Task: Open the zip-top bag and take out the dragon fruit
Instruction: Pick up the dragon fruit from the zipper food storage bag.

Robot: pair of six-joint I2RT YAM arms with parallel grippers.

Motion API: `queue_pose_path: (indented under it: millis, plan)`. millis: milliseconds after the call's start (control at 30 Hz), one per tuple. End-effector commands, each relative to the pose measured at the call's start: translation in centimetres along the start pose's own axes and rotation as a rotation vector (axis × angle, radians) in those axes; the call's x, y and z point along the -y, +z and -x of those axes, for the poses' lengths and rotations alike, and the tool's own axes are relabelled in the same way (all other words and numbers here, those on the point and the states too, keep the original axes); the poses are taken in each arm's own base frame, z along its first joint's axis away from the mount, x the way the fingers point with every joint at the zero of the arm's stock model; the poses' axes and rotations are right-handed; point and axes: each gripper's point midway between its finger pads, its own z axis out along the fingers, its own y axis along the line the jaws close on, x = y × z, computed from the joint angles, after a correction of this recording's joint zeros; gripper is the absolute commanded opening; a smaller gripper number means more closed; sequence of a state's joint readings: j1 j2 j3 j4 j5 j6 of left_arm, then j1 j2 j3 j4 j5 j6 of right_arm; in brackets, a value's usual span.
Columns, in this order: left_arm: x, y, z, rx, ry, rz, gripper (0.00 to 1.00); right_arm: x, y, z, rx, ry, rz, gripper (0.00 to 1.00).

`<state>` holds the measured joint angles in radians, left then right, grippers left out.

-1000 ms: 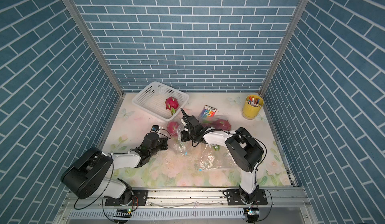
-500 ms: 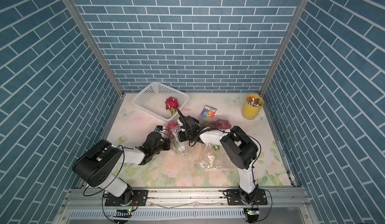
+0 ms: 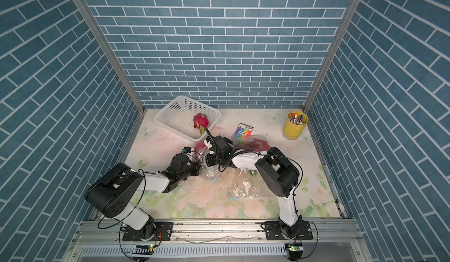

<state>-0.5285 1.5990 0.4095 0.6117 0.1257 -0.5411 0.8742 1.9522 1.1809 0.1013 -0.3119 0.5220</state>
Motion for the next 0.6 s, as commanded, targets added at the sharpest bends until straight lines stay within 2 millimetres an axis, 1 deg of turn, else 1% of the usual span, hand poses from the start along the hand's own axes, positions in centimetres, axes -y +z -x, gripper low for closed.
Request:
queue_pose_path:
  millis: [0, 67, 200, 267, 333, 433, 567]
  plan:
    - [0.9, -0.1, -0.5, -0.035, -0.014, -0.045, 0.0, -1.2, 0.4, 0.7, 0.023, 0.014, 0.037, 0.68]
    - [1.4, -0.4, -0.2, -0.032, -0.019, -0.066, 0.0, 0.4, 1.0, 0.2, 0.007, 0.032, -0.033, 0.66]
    - [2.2, -1.5, 0.8, -0.016, -0.016, -0.083, 0.0, 2.6, 1.5, -0.2, 0.004, 0.064, -0.142, 0.63]
    - [2.1, -2.3, 1.6, 0.002, -0.01, -0.056, 0.0, 3.4, 1.5, -0.2, 0.001, 0.067, -0.189, 0.63]
    - [1.8, -3.3, 2.4, 0.029, 0.001, -0.025, 0.0, 3.7, 1.4, -0.2, 0.002, 0.068, -0.213, 0.63]
    - [0.8, -4.4, 3.4, 0.066, 0.013, 0.041, 0.0, 4.3, 1.5, -0.2, -0.01, 0.07, -0.244, 0.62]
    - [-1.5, -5.2, 4.4, 0.104, -0.01, 0.126, 0.0, 4.4, 1.9, -0.3, -0.032, 0.064, -0.255, 0.6]
